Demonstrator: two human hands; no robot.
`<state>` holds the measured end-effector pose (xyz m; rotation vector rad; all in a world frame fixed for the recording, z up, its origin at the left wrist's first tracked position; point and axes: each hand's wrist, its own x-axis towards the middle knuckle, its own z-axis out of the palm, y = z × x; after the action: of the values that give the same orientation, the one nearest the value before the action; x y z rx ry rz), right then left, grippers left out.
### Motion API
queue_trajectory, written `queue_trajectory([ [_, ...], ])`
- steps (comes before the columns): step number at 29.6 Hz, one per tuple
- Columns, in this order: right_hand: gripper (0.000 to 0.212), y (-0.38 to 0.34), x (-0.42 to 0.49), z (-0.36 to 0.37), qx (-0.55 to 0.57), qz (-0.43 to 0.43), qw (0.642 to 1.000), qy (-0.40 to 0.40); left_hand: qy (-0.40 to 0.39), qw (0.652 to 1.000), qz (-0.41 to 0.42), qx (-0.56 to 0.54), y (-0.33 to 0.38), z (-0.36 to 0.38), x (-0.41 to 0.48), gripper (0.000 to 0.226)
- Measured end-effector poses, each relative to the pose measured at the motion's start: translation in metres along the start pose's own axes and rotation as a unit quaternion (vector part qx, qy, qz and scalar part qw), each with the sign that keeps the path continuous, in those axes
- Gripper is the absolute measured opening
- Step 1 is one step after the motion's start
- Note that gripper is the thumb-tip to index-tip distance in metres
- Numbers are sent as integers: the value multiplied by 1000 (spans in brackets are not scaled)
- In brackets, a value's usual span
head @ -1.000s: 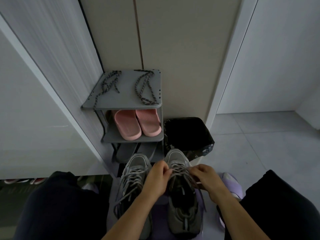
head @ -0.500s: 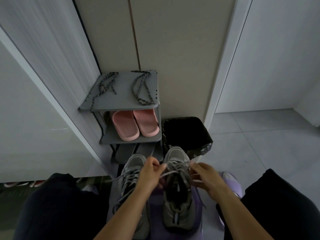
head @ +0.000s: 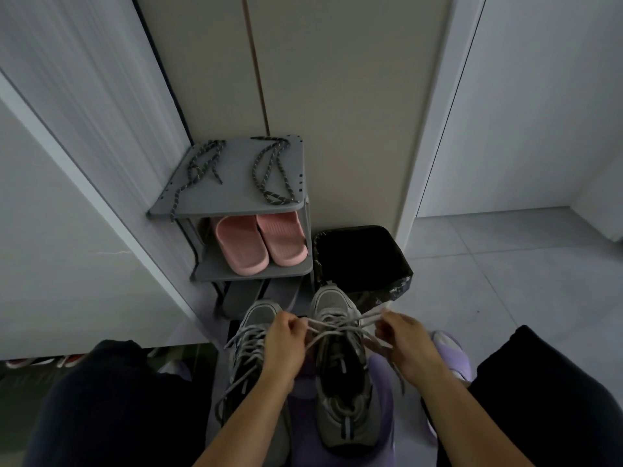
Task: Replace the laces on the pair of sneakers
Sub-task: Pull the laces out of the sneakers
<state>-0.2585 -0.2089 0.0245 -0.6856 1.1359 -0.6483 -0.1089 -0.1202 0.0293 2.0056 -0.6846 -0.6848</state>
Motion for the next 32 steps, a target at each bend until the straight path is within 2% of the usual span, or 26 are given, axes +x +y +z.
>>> queue_trajectory([
  [2,26,1,-1,-1,-83,-23,996,1,-8,999,26,27,5,1,-2,15],
  [5,26,8,-8,6,-179,-55,980,-70,-70,997,-14,25,1,13,-5,15],
  [7,26,12,-7,9,-222,-76,969,-75,-88,996,-27,9,-1,15,-6,15],
  [9,24,11,-3,7,-206,-80,974,-48,-65,998,-10,-4,0,8,-2,20],
  [12,23,-6,1,-1,-83,-69,994,31,-7,994,-28,-108,7,-10,11,22],
  [13,24,-7,2,-3,-67,-67,995,34,-7,992,-30,-120,7,-13,14,21],
  [17,20,7,0,7,-200,-61,976,-58,-83,996,-23,6,3,0,3,15],
  [19,12,15,-2,14,-250,-87,961,-77,-79,996,-18,26,-2,7,1,15],
  [20,10,16,-1,16,-234,-97,964,-76,-71,997,-19,19,-3,8,1,11],
  [22,13,11,-3,16,-126,-72,987,-64,-51,998,-36,-27,0,3,5,11],
  [24,17,0,0,10,-31,-43,999,-9,-4,994,-54,-99,5,-6,11,20],
  [26,22,-7,4,3,-10,-38,998,41,33,983,-58,-172,11,-15,17,24],
  [27,24,-7,3,4,-22,-39,998,37,29,980,-58,-188,13,-17,16,23],
  [28,25,-5,2,6,-41,-39,998,17,10,983,-56,-175,14,-16,15,20],
  [31,20,11,-1,16,-149,-42,986,-67,-90,996,-8,15,8,-5,5,14],
  [32,17,14,-1,18,-172,-47,981,-80,-104,994,5,36,6,-1,2,13],
])
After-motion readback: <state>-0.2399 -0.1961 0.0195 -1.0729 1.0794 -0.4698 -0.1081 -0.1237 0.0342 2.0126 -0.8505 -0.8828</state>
